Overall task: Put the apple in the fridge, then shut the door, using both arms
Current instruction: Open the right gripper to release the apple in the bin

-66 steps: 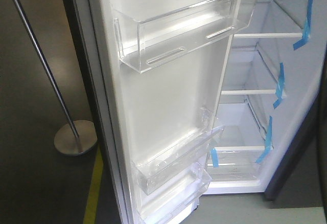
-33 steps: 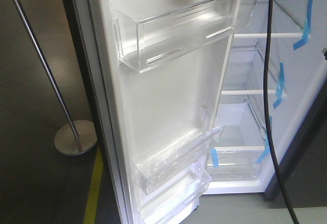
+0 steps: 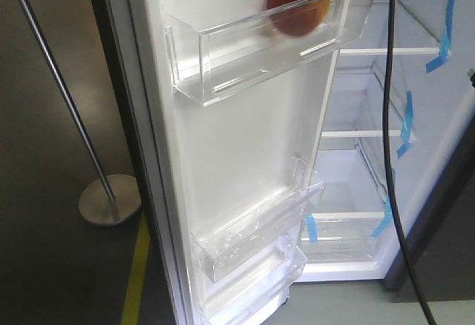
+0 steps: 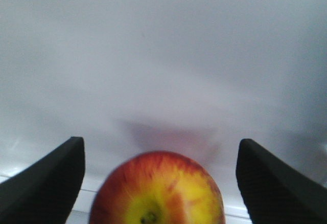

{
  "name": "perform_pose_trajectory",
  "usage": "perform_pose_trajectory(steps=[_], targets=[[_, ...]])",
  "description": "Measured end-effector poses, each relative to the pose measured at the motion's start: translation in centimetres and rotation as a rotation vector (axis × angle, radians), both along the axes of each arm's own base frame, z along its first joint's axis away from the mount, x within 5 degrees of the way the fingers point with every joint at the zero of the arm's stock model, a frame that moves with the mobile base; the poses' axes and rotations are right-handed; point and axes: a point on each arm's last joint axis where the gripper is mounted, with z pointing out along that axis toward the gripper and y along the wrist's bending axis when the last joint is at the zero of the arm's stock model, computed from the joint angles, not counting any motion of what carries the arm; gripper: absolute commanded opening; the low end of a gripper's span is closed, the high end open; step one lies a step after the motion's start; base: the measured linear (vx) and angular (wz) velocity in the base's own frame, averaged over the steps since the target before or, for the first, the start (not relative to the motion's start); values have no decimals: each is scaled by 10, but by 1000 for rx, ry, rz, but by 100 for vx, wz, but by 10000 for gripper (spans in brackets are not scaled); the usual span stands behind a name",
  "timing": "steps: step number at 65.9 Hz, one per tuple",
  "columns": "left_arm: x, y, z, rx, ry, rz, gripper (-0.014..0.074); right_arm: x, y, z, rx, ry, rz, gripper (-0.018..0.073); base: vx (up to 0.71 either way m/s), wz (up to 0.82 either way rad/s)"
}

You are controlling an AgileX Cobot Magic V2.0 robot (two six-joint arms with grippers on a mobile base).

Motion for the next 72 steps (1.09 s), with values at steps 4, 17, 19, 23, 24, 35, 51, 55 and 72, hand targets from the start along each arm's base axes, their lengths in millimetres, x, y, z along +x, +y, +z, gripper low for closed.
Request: perform_pose_trajectory(steps=[4, 17, 19, 23, 24, 35, 51, 55, 72], targets=[[0, 0, 0, 0, 0, 0, -6, 0, 0, 0, 1, 2, -1, 595, 0, 0], [0, 0, 0, 0, 0, 0, -6, 0, 0, 0, 10, 10, -6, 564, 0, 0], [0, 0, 0, 0, 0, 0, -6, -2, 0, 2, 10, 6, -6, 548, 0, 0], [0, 0, 0, 0, 0, 0, -6, -4, -1, 5, 8, -6, -5, 496, 0, 0], [0, 0, 0, 0, 0, 0, -6, -6, -1, 8, 8, -13, -4, 478, 0, 0], [0, 0, 0, 0, 0, 0, -6, -34, -4, 37, 6, -92, 3, 143, 0, 0], [0, 0, 0, 0, 0, 0, -6, -105, -11, 82, -57, -184, 65, -5, 0, 0], [0, 0, 0, 0, 0, 0, -6, -128, -13, 93, -70, -210, 86, -5, 0, 0], [0, 0, 0, 0, 0, 0, -6, -210, -26, 95, -112, -249, 59, -4, 0, 0]])
